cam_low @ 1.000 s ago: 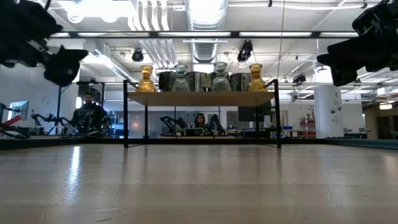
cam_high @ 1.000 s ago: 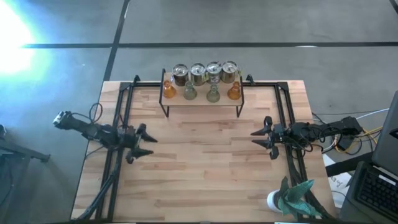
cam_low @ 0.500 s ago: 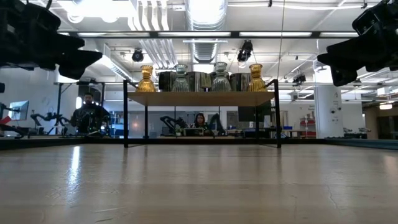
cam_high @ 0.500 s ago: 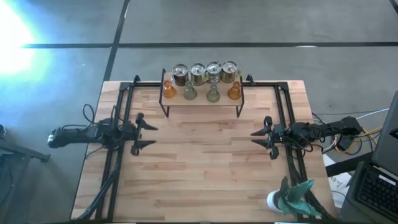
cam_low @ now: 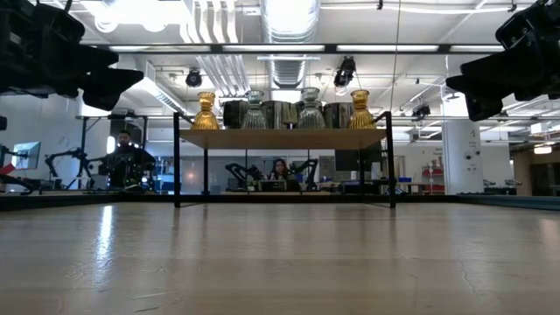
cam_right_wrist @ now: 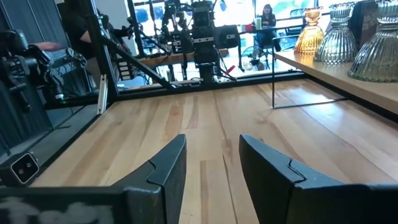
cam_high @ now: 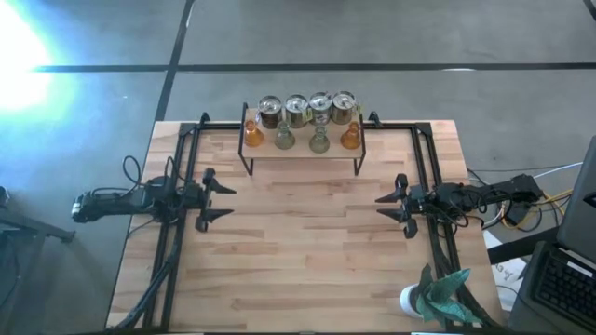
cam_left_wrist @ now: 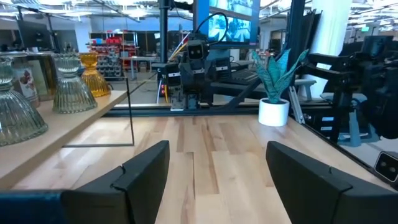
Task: Pick & Place candle stick holders
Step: Return to Home Position
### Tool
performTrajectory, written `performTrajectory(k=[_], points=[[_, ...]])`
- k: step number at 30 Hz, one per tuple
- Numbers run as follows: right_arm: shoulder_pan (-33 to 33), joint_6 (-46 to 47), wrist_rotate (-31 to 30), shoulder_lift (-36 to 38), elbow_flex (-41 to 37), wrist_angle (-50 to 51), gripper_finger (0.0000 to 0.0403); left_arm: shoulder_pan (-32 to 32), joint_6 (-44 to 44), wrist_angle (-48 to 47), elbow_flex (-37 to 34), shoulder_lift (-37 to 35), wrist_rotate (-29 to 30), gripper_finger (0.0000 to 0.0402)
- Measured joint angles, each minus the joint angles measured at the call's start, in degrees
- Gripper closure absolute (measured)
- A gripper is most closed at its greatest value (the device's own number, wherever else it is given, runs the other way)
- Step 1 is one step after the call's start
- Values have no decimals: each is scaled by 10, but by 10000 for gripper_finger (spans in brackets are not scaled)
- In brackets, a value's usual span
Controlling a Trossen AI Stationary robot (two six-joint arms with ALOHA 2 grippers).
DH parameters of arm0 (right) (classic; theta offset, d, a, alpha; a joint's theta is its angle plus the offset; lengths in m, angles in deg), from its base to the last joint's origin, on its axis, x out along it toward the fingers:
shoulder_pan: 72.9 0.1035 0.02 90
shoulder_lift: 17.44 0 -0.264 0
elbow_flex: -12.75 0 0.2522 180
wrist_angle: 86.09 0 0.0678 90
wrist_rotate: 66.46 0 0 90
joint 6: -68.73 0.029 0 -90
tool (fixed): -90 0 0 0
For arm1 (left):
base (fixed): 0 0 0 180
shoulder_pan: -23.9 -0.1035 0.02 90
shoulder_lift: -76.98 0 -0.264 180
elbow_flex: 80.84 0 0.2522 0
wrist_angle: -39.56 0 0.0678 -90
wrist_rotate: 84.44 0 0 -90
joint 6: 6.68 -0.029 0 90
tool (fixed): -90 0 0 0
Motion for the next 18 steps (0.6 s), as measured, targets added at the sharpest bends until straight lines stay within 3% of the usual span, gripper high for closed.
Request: performTrajectory(k=[18], points=[[0, 0, 0, 1, 0, 0, 284, 0, 0, 5, 0, 8, 3, 128]])
